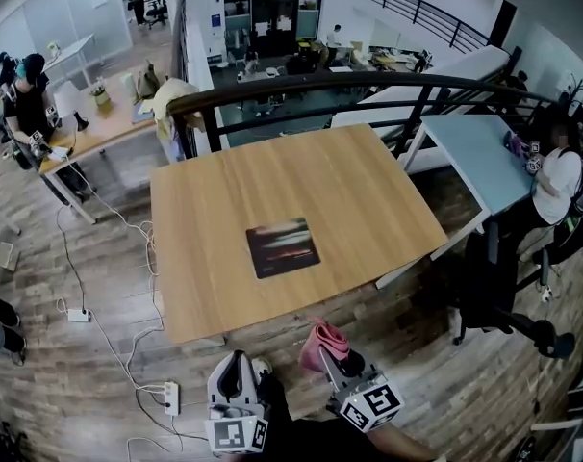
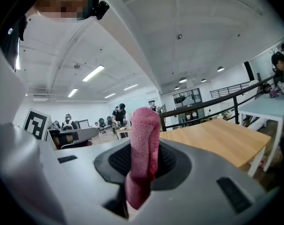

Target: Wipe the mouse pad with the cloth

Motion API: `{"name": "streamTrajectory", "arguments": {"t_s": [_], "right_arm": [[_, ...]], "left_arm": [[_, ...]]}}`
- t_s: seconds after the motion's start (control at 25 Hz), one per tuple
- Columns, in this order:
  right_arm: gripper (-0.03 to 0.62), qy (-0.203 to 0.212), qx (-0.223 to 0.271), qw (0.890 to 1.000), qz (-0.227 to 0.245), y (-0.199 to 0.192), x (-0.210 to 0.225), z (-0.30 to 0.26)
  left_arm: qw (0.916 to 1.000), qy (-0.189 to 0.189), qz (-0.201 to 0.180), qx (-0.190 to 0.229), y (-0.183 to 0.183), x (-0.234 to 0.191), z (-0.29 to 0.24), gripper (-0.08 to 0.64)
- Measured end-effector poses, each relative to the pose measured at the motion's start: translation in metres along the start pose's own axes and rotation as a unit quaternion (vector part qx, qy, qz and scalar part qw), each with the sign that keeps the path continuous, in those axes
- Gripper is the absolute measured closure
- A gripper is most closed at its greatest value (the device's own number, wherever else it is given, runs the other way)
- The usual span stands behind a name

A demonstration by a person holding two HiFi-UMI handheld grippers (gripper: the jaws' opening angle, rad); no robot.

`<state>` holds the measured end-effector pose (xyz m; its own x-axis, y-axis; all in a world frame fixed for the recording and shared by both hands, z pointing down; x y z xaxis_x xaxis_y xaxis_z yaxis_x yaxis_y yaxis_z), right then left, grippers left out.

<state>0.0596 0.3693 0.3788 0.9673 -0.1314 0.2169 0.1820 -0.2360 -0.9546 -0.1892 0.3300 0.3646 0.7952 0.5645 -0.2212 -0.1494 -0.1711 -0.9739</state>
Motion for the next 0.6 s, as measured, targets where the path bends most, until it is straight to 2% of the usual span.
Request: {"name": "streamTrajectory", "arguments": {"t_s": [0.4, 0.6], "right_arm": [[0.505, -0.005, -0.014, 1.0, 0.016, 0.026, -0.016, -0.101], [0.505, -0.005, -0.022, 1.0, 0.015, 0.033, -0.015, -0.136]], "left_arm": [[0.9999, 0.003, 0.009, -0.008, 0.018, -0.089, -0.057, 0.528], [0.9995, 0.006, 0.017, -0.026, 0.014, -0.111, -0.076, 0.526]]}}
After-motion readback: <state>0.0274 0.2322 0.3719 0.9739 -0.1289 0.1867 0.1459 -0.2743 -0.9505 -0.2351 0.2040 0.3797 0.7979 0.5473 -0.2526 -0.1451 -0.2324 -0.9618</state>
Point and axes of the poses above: the fingertips, and each gripper's own axes: z backward along the fingers, x to its right, y out of its top, the point moved 9 cm from there along z, backward along the fingers, and after that the axes turned 8 degrees about -y, right-handed, at the moved point
